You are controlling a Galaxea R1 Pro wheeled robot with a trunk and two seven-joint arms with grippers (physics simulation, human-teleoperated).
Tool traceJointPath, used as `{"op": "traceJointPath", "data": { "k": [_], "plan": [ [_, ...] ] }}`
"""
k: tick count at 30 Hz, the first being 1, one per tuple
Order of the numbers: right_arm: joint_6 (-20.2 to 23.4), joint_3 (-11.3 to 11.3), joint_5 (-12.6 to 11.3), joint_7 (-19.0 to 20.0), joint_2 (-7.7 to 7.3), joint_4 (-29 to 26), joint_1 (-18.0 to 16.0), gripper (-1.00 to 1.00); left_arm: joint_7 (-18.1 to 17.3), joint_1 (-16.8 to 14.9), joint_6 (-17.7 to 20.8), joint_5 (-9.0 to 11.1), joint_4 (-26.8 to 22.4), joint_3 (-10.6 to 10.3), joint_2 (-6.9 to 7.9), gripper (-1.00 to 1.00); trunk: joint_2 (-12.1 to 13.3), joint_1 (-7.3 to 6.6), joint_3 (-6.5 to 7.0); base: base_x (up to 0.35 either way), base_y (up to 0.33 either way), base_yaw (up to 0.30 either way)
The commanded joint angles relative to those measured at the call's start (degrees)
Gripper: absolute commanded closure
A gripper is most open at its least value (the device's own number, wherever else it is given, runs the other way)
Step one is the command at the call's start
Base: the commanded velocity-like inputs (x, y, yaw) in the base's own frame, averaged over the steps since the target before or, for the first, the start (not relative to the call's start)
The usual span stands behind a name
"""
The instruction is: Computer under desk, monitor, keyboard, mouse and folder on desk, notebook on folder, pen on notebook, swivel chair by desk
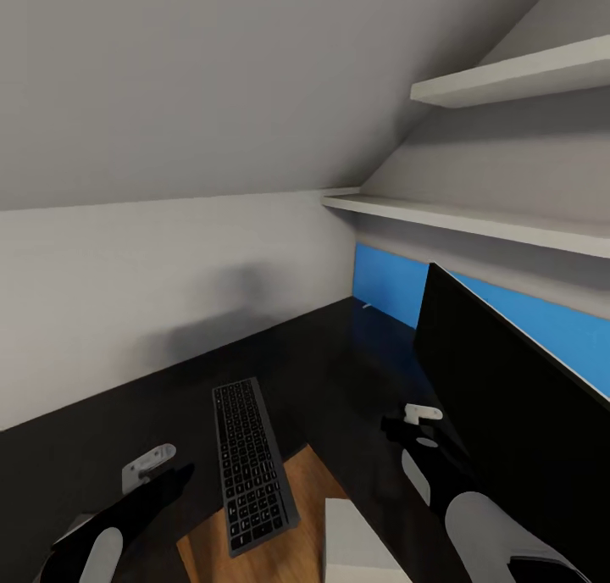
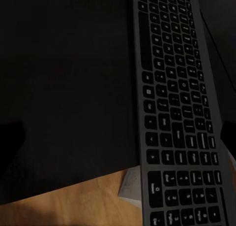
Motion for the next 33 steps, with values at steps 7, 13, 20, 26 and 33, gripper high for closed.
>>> {"op": "traceJointPath", "data": {
  "k": [7, 13, 20, 26, 33],
  "plan": [
    [0.1, -0.2, -0.2, -0.2, 0.14, -0.1, 0.0, -1.0, 0.4, 0.0, 0.3, 0.6, -0.1, 0.1, -0.04, -1.0, -0.1, 0.01, -0.08, 0.004, 0.0, 0.0],
    [0.2, -0.2, -0.2, -0.2, 0.15, -0.2, 0.0, -1.0, 0.4, 0.0, 0.3, 0.6, -0.1, 0.1, -0.1, -1.0, -0.1, 0.01, -0.08, 0.0, 0.0, 0.0],
    [0.0, -0.3, -0.2, -0.1, 0.15, -0.3, 0.0, -1.0, 0.3, 0.0, 0.3, 0.8, -0.1, 0.0, -0.15, -1.0, -0.1, 0.01, -0.08, 0.0, 0.0, 0.0],
    [0.0, -0.4, -0.3, -0.1, 0.12, -0.4, 0.0, -1.0, 0.3, 0.0, 0.3, 0.8, -0.1, 0.0, -0.24, -1.0, -1.3, 0.67, -0.62, 0.0, 0.0, 0.0],
    [-0.1, -0.5, -0.2, -0.1, 0.09, -0.6, 0.0, -1.0, 0.3, 0.0, 0.2, 0.8, -0.1, 0.0, -0.16, -1.0, -4.1, 2.2, -1.87, 0.0, 0.0, 0.0]
  ]
}}
